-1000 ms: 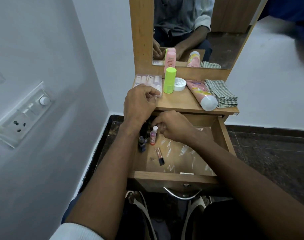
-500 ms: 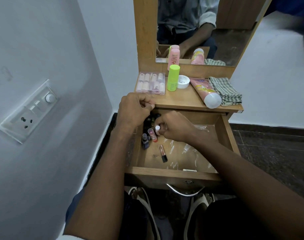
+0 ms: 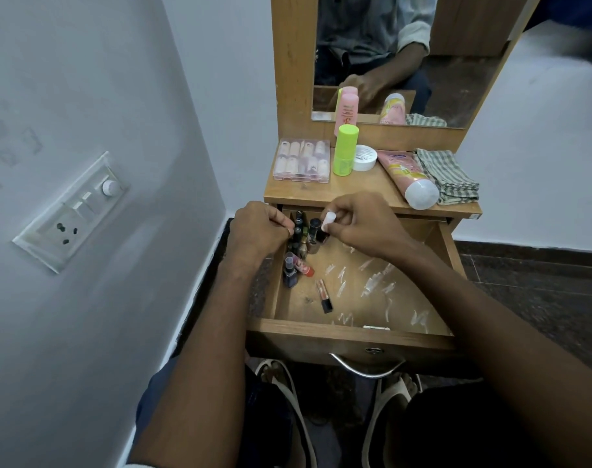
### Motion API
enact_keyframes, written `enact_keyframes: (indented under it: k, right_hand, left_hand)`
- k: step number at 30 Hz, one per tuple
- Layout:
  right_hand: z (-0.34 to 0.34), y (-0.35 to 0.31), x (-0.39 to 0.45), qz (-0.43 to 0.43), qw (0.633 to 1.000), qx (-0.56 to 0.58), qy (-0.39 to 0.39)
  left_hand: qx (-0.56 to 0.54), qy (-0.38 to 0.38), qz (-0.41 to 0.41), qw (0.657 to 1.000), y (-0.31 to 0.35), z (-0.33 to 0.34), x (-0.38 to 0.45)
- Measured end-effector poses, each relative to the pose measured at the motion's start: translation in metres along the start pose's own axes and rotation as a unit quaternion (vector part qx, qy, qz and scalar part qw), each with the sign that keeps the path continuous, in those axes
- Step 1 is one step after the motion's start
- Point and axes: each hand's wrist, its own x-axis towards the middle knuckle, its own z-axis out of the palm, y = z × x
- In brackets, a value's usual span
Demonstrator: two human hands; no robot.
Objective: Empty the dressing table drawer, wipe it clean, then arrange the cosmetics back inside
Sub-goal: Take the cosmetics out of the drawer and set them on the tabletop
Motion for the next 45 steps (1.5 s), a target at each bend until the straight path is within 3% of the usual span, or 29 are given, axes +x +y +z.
enact_keyframes:
  k: [7, 12, 17, 29, 35, 38, 40, 43, 45]
  right_hand:
    - [-0.023, -0.006, 0.006, -0.038, 0.988, 0.052, 0.139]
    - [-0.038, 0.008, 0.022, 0.014, 0.973, 0.005, 0.232]
    - [-0.032, 0.013, 0.038, 0.026, 0.969, -0.039, 0.242]
    - [-0.027, 0.021, 0.055, 0.038, 0.963, -0.076, 0.255]
    - [-0.016, 0.012, 0.035, -0.029, 0.945, -0.118, 0.303]
    - [-0.002, -0.001, 0.022, -0.085, 0.952, -0.115, 0.270]
    - [0.012, -0.007, 0.017, -0.112, 0.971, -0.105, 0.185]
    - [0.034, -0.015, 0.010, -0.100, 0.987, -0.111, 0.054]
    - [0.042, -0.017, 0.007, -0.078, 0.989, -0.122, 0.022]
  left_hand:
    - [0.044, -0.055, 0.024, 0.997, -0.001, -0.006, 0.000]
    - [-0.010, -0.015, 0.091, 0.996, 0.010, -0.004, 0.006]
    - [-0.066, 0.030, 0.138, 0.988, 0.026, 0.003, 0.023]
    - [-0.058, 0.097, 0.053, 0.992, 0.017, 0.002, 0.033]
    - [-0.080, 0.079, 0.015, 0.994, 0.006, 0.000, 0.017]
    - [-0.082, 0.064, -0.005, 0.995, 0.004, 0.002, 0.013]
    - [-0.056, 0.065, -0.024, 0.996, 0.004, 0.003, 0.014]
    - [0.009, 0.060, -0.052, 0.997, -0.004, 0.004, 0.014]
    - [0.027, 0.032, -0.080, 0.996, -0.008, 0.006, 0.013]
